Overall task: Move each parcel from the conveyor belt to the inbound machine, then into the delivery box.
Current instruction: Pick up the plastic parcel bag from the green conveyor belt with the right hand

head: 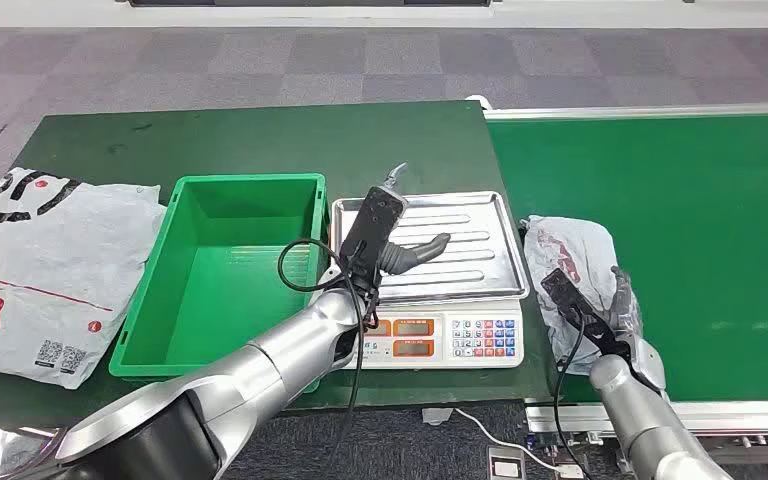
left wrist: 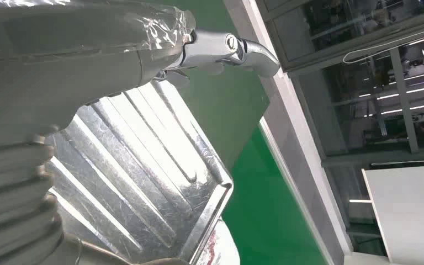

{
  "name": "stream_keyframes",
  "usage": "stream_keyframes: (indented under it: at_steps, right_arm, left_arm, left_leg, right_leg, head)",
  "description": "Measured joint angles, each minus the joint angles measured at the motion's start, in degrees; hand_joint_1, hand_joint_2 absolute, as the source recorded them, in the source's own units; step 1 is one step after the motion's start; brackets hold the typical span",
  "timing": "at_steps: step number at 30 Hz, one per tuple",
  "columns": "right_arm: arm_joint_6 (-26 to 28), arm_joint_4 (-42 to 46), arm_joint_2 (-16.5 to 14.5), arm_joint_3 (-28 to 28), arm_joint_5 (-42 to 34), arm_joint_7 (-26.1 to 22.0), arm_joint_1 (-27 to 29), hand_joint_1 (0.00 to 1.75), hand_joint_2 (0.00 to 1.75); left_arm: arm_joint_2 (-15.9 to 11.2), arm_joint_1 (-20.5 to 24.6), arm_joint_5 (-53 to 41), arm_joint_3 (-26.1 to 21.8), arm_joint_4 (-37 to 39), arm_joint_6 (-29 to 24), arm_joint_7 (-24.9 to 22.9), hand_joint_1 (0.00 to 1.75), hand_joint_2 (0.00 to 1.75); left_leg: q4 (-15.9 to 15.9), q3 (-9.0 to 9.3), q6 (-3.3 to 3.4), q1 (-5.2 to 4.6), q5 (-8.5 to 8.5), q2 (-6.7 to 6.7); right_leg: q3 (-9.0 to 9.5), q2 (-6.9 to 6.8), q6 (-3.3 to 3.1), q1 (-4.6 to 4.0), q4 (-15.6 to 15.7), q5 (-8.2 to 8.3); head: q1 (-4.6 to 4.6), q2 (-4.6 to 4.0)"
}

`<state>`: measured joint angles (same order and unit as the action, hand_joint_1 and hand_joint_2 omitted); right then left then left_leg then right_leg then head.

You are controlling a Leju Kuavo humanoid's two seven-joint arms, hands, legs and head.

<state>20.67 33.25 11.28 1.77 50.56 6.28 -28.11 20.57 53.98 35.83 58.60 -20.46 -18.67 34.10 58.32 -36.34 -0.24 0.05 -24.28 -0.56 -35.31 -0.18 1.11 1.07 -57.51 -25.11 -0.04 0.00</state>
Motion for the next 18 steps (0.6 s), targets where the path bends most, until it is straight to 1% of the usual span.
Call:
stream_keyframes:
  at_steps: [2,9,18]
  right_arm:
    - [-0.7,-0.2,0.0,0.0,0.6,0.5,0.0,0.00,1.75]
    - [-6.0,-1.2,0.0,0.0,3.7,2.8,-0.1,0.00,1.75]
    - [-6.5,-1.6,0.0,0.0,4.0,2.9,-0.2,0.00,1.75]
  left_arm:
    - [0.0,0.0,-0.3,-0.4,0.0,0.0,0.0,0.00,1.75]
    - [0.0,0.0,-2.6,-3.2,0.3,0.0,0.0,0.00,1.75]
    - [0.0,-0.1,-2.8,-4.2,0.3,0.0,0.0,0.00,1.75]
  left_leg:
    - [0.0,0.00,0.00,0.00,0.00,-0.01]
    - [0.0,-0.01,0.00,-0.01,0.00,-0.02]
    - [0.0,-0.01,0.00,-0.01,0.00,-0.03]
  right_leg:
    - [0.00,0.00,0.00,0.00,0.0,0.00]
    - [0.01,-0.01,0.00,0.01,0.0,0.00]
    - [0.01,-0.02,0.00,0.01,0.0,0.00]
  head:
    - [0.00,0.00]
    - [0.00,0.00]
    - [0.00,0.00]
